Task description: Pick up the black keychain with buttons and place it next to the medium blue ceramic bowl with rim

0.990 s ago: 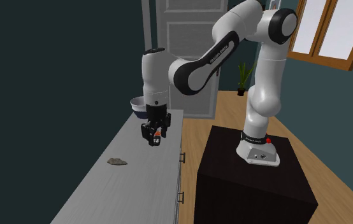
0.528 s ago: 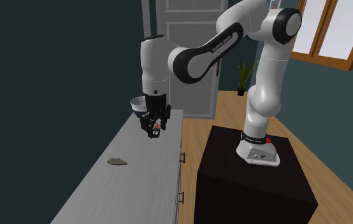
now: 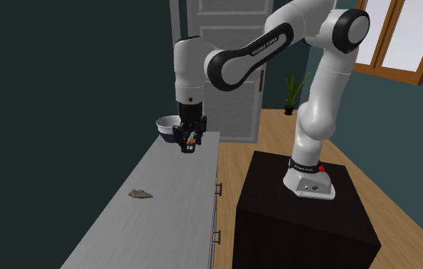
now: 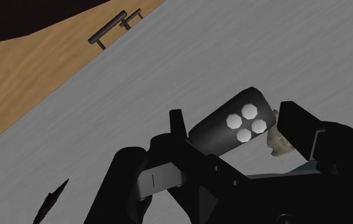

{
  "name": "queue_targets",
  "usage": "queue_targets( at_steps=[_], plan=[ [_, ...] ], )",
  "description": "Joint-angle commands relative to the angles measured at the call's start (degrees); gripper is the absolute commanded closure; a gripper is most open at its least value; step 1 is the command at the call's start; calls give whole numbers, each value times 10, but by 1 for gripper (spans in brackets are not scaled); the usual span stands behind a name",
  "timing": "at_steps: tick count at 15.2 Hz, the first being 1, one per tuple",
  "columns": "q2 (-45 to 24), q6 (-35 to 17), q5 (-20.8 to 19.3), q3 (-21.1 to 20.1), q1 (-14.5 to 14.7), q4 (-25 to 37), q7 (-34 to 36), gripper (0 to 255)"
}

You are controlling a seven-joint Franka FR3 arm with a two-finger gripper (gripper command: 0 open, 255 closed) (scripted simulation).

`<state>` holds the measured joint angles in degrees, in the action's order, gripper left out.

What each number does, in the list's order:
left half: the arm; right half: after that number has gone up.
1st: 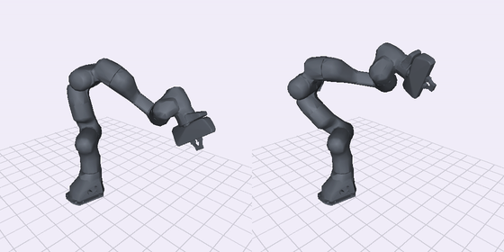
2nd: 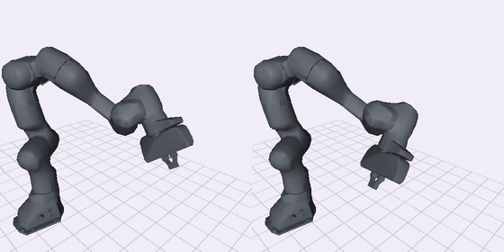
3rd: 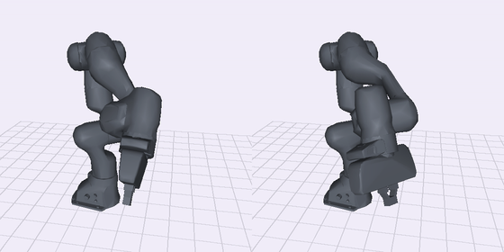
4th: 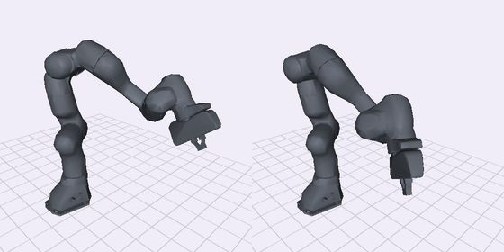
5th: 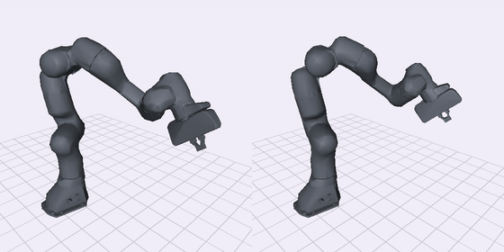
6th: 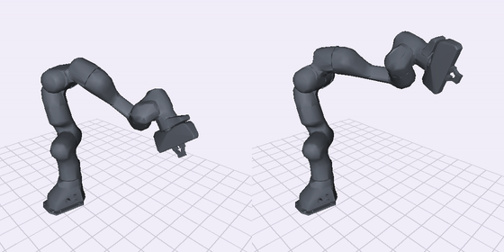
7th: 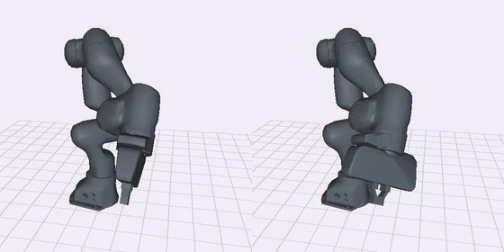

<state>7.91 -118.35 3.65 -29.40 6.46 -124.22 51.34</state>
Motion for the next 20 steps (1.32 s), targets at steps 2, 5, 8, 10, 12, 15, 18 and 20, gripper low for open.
queue_targets(
  at_steps=[2,5,8,10,12,15,18,20],
  plan=[
    [31,1,13,29,-16,-29,-53,255],
    [53,0,18,58,-30,-53,-101,255],
    [69,-1,18,88,-46,-71,-147,255],
    [77,-1,16,108,-57,-79,-177,255],
    [81,-2,13,127,-69,-86,-207,255],
    [84,-2,6,156,-87,-90,-250,255],
    [80,-3,-3,184,-106,-89,-292,255],
    [75,-3,-8,203,-119,-84,-319,255]
  ],
)
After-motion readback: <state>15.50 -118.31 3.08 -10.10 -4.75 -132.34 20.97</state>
